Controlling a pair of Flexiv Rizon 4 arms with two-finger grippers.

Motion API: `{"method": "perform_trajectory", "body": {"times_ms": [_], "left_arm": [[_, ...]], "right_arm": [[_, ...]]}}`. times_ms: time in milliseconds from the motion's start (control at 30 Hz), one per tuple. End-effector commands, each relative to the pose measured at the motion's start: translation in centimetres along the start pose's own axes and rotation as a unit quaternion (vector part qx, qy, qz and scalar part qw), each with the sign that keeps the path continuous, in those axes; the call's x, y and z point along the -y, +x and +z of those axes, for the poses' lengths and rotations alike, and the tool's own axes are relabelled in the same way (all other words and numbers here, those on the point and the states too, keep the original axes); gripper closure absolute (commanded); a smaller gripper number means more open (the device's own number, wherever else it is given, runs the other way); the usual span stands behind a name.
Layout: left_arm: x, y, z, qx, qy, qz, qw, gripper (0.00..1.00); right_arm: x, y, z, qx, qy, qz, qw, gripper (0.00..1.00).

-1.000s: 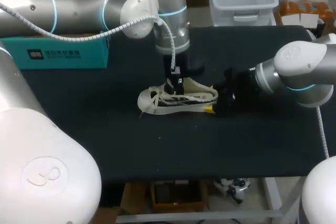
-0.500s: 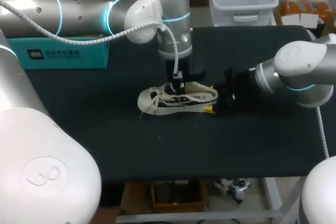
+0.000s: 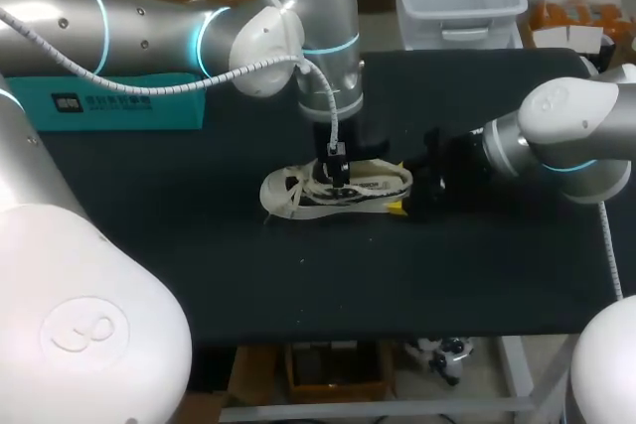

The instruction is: Open the shoe tongue, take the insole out of the shoe, put the insole back into the shoe, and pack the shoe into the shoebox

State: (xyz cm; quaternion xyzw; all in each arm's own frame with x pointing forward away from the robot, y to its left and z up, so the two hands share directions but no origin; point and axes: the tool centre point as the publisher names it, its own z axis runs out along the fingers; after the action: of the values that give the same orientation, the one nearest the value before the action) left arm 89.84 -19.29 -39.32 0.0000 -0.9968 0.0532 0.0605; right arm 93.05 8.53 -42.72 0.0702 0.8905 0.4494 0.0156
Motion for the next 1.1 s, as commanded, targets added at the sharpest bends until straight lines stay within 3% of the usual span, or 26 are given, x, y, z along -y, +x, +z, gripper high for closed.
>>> {"method": "perform_trajectory", "body": {"times_ms": [33, 300, 700, 1100], "left_arm": [[-0.7, 1.0, 0.8, 0.017, 0.004, -0.002, 1.000, 0.77], [-0.7, 0.6, 1.7, 0.036, -0.010, 0.001, 0.999, 0.78], [-0.6, -1.8, 3.6, 0.059, -0.016, -0.012, 0.998, 0.76], [-0.3, -2.5, 5.4, 0.127, -0.027, 0.004, 0.992, 0.77]], "right_arm": [[0.3, -0.2, 0.1, 0.000, 0.000, 0.001, 1.000, 1.00], [0.3, -0.2, 0.1, 0.000, 0.000, 0.001, 1.000, 1.00], [0.3, -0.2, 0.1, 0.000, 0.000, 0.001, 1.000, 1.00], [0.3, -0.2, 0.1, 0.000, 0.000, 0.001, 1.000, 1.00]]}}
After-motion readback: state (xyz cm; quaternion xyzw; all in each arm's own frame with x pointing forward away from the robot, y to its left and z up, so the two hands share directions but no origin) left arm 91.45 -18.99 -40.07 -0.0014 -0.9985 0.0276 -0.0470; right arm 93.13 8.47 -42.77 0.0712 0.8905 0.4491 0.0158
